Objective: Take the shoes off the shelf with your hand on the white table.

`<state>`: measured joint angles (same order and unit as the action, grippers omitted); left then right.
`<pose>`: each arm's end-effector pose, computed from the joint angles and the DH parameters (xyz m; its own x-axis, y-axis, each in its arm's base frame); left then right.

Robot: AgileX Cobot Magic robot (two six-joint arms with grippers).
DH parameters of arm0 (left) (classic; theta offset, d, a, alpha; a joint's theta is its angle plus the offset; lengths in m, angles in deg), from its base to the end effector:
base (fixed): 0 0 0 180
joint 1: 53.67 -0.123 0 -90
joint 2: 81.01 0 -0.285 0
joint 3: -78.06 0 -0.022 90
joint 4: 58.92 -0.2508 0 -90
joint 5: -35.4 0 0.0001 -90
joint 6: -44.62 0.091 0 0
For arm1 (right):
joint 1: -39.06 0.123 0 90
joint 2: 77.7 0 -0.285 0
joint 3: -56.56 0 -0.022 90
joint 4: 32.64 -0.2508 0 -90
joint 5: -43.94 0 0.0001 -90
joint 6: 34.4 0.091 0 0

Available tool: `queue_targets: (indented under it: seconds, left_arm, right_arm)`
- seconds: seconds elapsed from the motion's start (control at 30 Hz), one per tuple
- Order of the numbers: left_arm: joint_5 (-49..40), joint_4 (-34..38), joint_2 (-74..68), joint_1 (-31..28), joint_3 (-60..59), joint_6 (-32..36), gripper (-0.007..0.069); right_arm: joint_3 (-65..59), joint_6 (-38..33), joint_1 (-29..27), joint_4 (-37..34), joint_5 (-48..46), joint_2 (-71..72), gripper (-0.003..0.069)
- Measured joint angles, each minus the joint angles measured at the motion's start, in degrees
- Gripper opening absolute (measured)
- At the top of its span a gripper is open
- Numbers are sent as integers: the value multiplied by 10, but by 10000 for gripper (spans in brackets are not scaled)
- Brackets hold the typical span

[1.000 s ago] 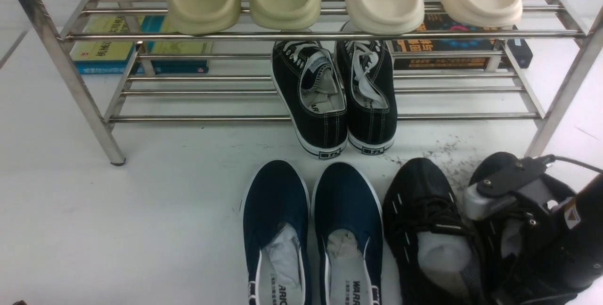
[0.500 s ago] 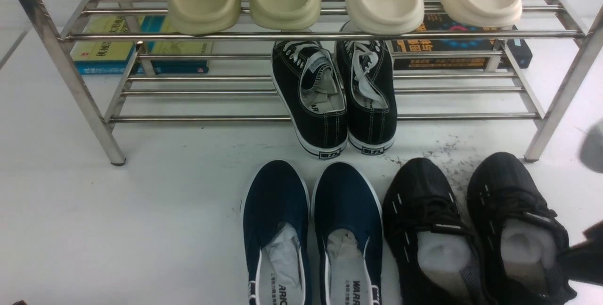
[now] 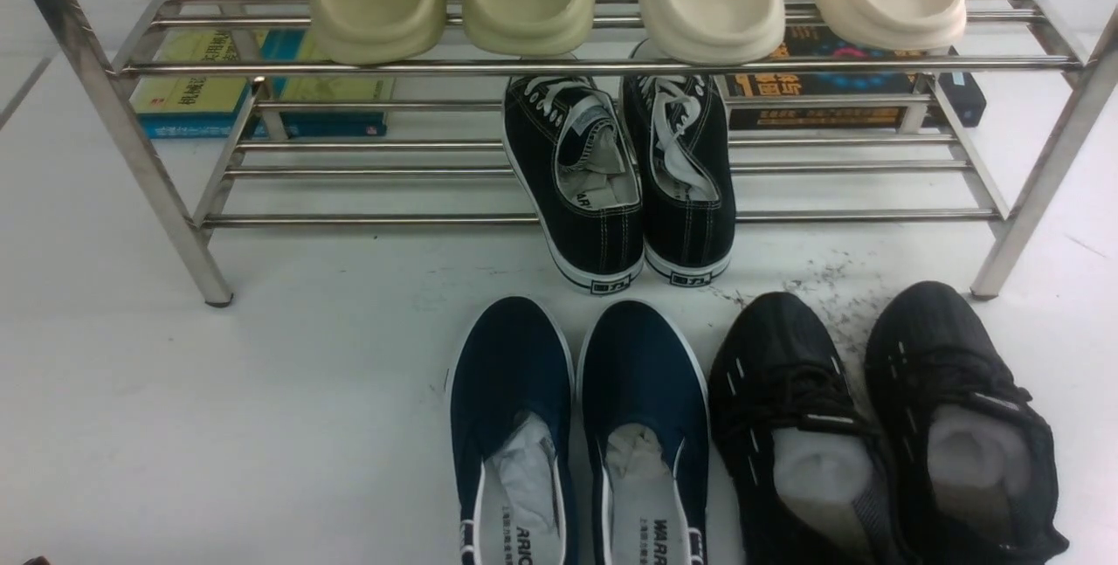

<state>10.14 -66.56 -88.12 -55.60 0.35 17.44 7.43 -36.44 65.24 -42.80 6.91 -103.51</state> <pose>0.0502 0.0069 0.1718 -0.2888 -0.3557 -0.8889 -0.1993 0.9304 -0.3076 0.0532 0.0369 0.3002 -0.3836 -0.0708 -0.9208 -0.4894 0.8611 0.1376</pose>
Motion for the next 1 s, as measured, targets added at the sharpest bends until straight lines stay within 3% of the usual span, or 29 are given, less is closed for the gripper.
queue_targets:
  seconds: [0.17,0.33,1.0]
  left_arm:
    - [0,0,0,0,0,0,242]
    - [0,0,0,0,0,0,242]
    - [0,0,0,0,0,0,242]
  right_arm:
    - [-72,0,0,-9,126,9,-13]
    - [-77,0,0,-14,177,9,-13]
    - [-77,0,0,-14,184,9,-5]
